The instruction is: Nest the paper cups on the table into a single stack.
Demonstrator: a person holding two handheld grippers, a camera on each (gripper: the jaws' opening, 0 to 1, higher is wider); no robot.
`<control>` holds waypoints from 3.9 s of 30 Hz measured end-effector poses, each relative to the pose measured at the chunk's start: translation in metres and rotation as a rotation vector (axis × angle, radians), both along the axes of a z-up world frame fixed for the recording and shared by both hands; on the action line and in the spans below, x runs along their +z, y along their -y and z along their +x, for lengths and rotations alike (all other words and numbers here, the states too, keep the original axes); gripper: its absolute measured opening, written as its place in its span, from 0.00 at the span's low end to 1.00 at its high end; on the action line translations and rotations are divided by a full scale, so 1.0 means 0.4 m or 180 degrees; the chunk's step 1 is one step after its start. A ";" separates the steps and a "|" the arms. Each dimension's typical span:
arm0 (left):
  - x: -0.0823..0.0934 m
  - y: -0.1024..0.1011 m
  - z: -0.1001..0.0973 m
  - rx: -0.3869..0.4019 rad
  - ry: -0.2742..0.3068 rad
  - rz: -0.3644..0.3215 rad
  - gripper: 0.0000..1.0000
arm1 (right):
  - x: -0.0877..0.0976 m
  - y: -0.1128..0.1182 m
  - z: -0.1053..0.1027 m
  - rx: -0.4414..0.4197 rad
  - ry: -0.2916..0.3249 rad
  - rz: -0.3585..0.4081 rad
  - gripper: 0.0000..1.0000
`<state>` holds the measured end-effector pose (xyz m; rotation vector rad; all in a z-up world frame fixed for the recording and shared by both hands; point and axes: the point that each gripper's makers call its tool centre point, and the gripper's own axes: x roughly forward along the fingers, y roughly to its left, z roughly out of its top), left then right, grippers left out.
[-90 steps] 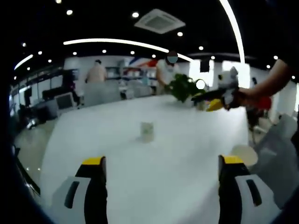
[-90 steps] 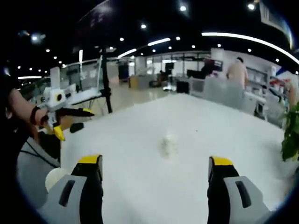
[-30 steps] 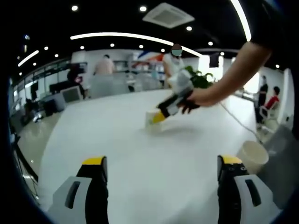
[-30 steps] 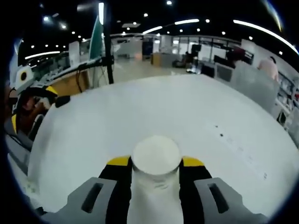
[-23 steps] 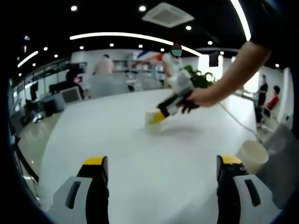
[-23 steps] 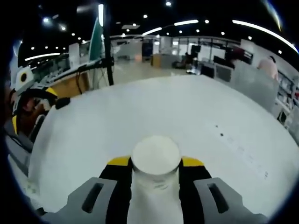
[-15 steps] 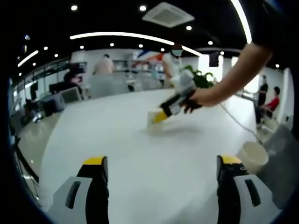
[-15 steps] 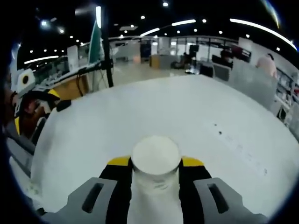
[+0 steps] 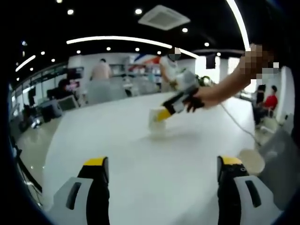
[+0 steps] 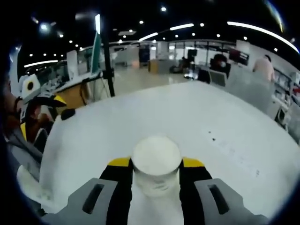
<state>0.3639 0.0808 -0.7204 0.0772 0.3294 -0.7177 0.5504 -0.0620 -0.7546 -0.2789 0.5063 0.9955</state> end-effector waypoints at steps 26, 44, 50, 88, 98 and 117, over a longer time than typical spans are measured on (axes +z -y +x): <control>0.068 0.074 -0.074 -0.0491 0.0021 0.0014 0.95 | 0.277 0.073 -0.215 0.0098 0.0320 0.0233 0.35; 0.103 0.110 -0.088 -0.0731 0.0075 0.0022 0.94 | 0.379 0.082 -0.385 0.0120 0.0398 0.0388 0.35; 0.108 0.112 -0.098 -0.0762 0.0050 -0.0054 0.94 | 0.391 0.074 -0.435 0.0134 0.0401 0.0449 0.35; 0.170 0.231 -0.181 -0.1331 -0.0192 -0.0570 0.79 | 0.378 -0.081 -0.522 0.0378 0.0289 0.0769 0.35; 0.175 0.251 -0.194 -0.1415 -0.0269 -0.0671 0.74 | 0.367 -0.097 -0.547 0.0427 0.0212 0.0877 0.35; 0.203 0.253 -0.196 -0.1358 -0.0442 -0.1194 0.63 | 0.351 -0.103 -0.586 0.0497 0.0088 0.1069 0.36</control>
